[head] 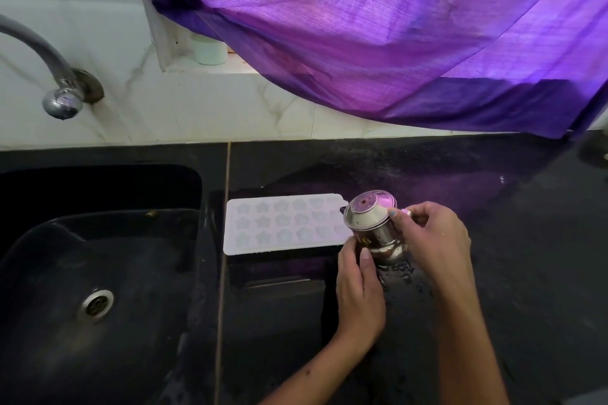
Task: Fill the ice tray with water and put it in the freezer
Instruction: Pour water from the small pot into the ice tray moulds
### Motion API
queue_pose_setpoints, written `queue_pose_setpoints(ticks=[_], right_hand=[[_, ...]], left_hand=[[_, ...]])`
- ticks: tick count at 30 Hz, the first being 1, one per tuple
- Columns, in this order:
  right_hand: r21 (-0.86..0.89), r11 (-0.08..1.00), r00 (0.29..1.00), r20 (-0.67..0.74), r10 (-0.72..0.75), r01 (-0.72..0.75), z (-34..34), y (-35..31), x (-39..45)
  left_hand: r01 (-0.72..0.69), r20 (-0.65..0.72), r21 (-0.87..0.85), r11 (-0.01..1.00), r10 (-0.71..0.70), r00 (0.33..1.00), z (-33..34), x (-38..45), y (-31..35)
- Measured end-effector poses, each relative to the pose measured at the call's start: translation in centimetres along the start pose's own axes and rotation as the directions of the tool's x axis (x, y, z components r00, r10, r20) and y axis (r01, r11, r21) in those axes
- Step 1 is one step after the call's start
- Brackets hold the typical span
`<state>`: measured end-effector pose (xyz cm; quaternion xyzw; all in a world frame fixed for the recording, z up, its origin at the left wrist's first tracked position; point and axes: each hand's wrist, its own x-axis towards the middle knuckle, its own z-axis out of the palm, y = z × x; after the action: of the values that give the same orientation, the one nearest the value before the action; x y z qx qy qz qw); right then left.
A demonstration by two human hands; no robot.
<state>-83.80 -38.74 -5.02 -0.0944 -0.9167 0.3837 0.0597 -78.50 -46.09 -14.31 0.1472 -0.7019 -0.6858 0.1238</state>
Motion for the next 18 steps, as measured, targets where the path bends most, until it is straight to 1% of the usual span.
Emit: queue_pose_setpoints(ticks=[5,10,18], right_hand=[[0.040,0.999,1.000,0.004,-0.024,0.023,-0.2,0.0,0.1],[0.069,0.996,0.999,0.012,-0.051,0.050,-0.1,-0.5,-0.1],[0.022,0.998,0.997,0.029,-0.066,0.066,0.8,-1.8,-0.6]], left_hand=[[0.003,-0.005,-0.050,0.999,-0.003,1.000,-0.4,0.4,0.3],[-0.033,-0.040,-0.076,0.997,0.030,0.999,-0.8,0.7,0.7],[-0.029,-0.085,-0.072,0.997,0.023,0.996,-1.0,0.7,0.9]])
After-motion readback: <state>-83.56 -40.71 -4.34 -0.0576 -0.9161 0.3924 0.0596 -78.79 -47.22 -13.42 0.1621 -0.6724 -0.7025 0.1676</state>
